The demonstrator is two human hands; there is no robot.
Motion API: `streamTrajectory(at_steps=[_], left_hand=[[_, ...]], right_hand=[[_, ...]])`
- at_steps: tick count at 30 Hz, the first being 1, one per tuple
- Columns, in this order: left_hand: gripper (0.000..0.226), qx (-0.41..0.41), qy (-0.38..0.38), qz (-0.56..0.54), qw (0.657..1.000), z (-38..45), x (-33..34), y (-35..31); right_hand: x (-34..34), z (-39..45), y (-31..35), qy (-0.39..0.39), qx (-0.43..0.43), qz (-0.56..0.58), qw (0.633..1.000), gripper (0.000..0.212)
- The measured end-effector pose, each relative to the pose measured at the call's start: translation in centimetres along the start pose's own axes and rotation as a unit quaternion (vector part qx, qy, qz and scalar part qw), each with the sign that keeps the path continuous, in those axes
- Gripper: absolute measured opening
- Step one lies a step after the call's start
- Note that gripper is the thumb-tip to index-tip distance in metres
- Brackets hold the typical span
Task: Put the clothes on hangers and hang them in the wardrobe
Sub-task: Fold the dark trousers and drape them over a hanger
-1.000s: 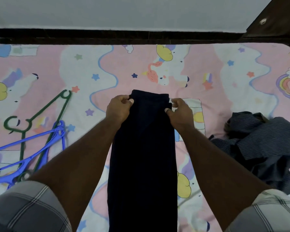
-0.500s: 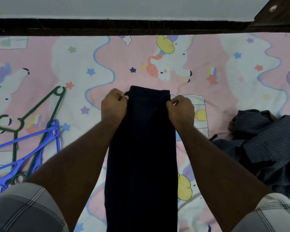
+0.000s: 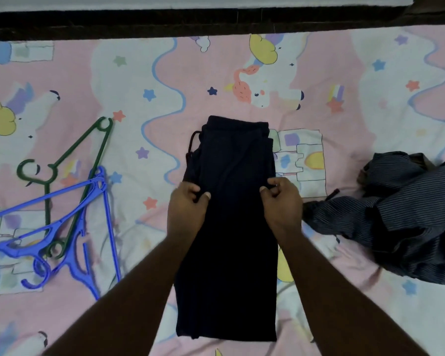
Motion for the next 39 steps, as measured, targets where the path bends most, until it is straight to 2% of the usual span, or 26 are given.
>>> streamTrajectory(at_steps=[5, 9, 17, 21, 23, 27, 31, 35, 39], left_hand=[[0.040, -0.039, 0.028, 0.026, 0.999, -5.2, -0.6, 4.5], [0.044, -0.039, 0.031, 0.050, 0.998, -8.3, -2.3, 5.9], [0.023, -0.082, 0.064, 0.130, 0.986, -17.7, -5.5, 12.2], [0.018, -0.097, 0.096, 0.168, 0.976, -20.0, -5.5, 14.8], [0.022, -0.110, 0.096, 0.155, 0.977, -20.0, -5.7, 15.9], [0.020, -0.163, 0.083, 0.025, 0.983, -20.5, -7.1, 17.7], [0.018, -0.167, 0.091, -0.055, 0.980, -21.5, -7.8, 17.6], [0.018, -0.127, 0.142, -0.012, 0.982, -22.3, -7.0, 17.9], [0.009, -0.145, 0.080, -0.005, 0.986, -22.0, -8.4, 18.1]], right_hand=[[0.4, -5.5, -2.5, 0.024, 0.014, 0.005, 1.000, 0.026], [-1.1, -8.2, -5.1, 0.032, 0.053, 0.004, 0.998, 0.031], [-4.8, -18.1, -12.1, 0.114, 0.133, -0.013, 0.985, 0.031], [-6.0, -21.6, -14.9, 0.114, 0.159, 0.011, 0.981, 0.032], [-6.0, -22.5, -15.9, 0.122, 0.157, 0.000, 0.980, 0.032], [-6.5, -23.7, -16.9, 0.103, 0.162, 0.002, 0.981, 0.031], [-7.0, -24.2, -17.4, 0.084, 0.169, 0.020, 0.982, 0.028], [-7.4, -24.2, -18.2, 0.074, 0.177, 0.051, 0.980, 0.025], [-8.0, -24.8, -18.6, 0.059, 0.194, 0.072, 0.977, 0.024]])
Point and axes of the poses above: each hand's wrist, its own z-axis towards the middle knuckle, its own x-axis out of the palm, y = z × x, the point moved 7 cm from there along z, towards the middle knuckle, and after that the axes turned 12 degrees about -y, right-handed, at the moved point
